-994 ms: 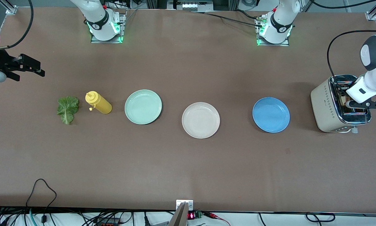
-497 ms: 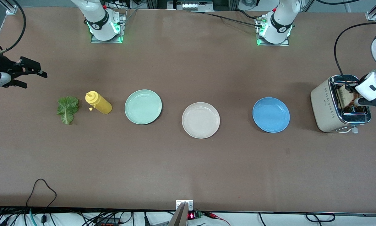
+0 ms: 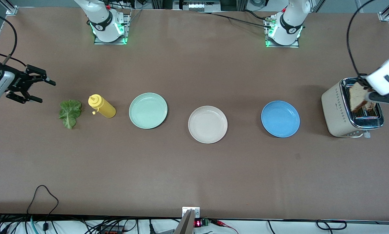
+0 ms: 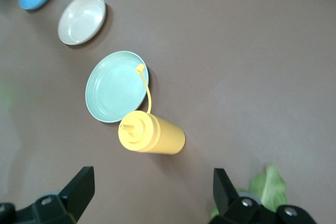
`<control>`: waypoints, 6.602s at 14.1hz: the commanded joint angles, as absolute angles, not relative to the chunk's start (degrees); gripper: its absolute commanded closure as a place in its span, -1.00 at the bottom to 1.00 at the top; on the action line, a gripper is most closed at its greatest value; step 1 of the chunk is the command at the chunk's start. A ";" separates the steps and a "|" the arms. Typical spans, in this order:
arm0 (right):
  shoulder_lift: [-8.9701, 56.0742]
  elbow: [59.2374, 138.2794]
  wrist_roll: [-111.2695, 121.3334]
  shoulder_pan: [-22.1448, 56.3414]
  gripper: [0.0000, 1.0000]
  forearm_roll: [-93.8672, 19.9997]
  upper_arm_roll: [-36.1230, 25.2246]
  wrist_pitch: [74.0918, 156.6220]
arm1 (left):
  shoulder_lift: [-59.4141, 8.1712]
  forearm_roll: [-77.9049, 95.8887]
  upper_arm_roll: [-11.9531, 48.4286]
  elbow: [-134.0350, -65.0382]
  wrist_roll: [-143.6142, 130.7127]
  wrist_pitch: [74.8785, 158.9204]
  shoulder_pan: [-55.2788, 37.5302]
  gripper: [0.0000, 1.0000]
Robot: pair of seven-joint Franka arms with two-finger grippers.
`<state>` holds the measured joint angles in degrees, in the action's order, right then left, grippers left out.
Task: Make sandwich in beige plate with both arms
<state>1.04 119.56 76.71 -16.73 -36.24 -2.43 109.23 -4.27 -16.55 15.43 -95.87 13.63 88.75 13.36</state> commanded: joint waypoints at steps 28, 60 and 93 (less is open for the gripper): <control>40.95 118.30 153.54 -21.27 -1.00 -76.11 -0.53 92.99 | -48.24 70.14 20.21 -93.16 54.13 113.82 0.53 1.00; 20.75 116.63 119.56 1.38 0.35 -68.66 0.79 128.73 | -31.03 -3.05 20.48 -82.73 8.01 97.33 -5.36 -1.00; 42.36 82.00 16.53 45.08 0.32 35.77 0.36 118.92 | 2.46 1.84 1.67 -98.53 5.80 94.75 0.44 -1.00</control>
